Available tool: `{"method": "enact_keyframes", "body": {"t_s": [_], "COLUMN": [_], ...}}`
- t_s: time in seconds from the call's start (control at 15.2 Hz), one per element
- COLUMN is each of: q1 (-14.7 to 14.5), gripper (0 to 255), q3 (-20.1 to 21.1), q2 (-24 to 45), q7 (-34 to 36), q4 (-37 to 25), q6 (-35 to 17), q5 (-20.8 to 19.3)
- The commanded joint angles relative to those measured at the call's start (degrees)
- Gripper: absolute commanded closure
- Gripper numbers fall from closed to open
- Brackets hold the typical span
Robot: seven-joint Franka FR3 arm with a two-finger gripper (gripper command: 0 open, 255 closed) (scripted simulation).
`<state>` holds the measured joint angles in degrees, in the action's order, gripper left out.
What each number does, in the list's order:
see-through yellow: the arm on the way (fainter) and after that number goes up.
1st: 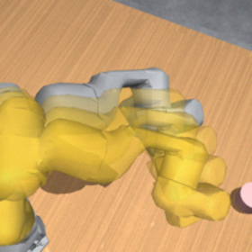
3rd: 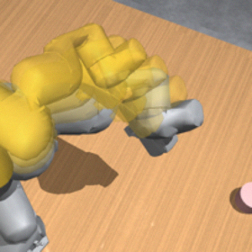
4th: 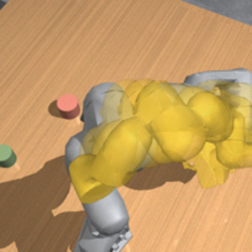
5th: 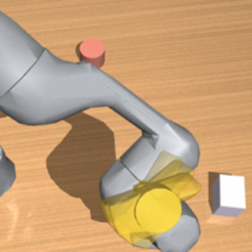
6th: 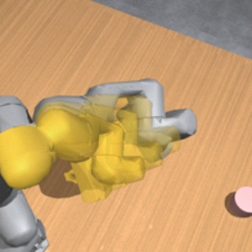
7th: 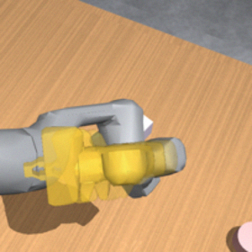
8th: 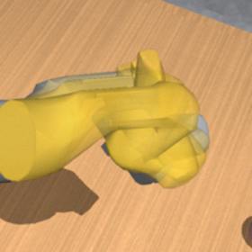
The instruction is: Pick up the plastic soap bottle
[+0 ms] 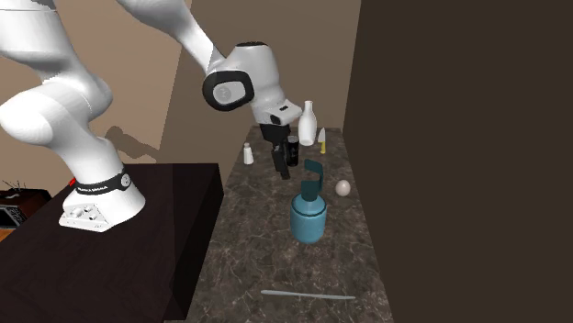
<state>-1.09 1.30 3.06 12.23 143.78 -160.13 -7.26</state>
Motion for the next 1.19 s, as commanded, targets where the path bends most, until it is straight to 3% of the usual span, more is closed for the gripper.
{"method": "enact_keyframes", "body": {"t_s": [0.0,0.13,0.79,0.86,1.12], "q1": [-0.2,-0.8,-2.4,-2.4,-2.3], "gripper": [0,0,0,255,255], "q3": [-0.2,-0.7,-2.8,-2.8,-2.8], "q2": [5.0,9.6,15.9,16.0,16.0], "q7": [1.5,2.8,4.8,4.8,4.7], "q4": [-2.7,-5.8,-6.7,-6.7,-6.7], "q6": [-4.1,-7.2,-12.9,-12.9,-13.0], "q5": [-1.4,-2.7,-4.7,-4.7,-4.7]}}
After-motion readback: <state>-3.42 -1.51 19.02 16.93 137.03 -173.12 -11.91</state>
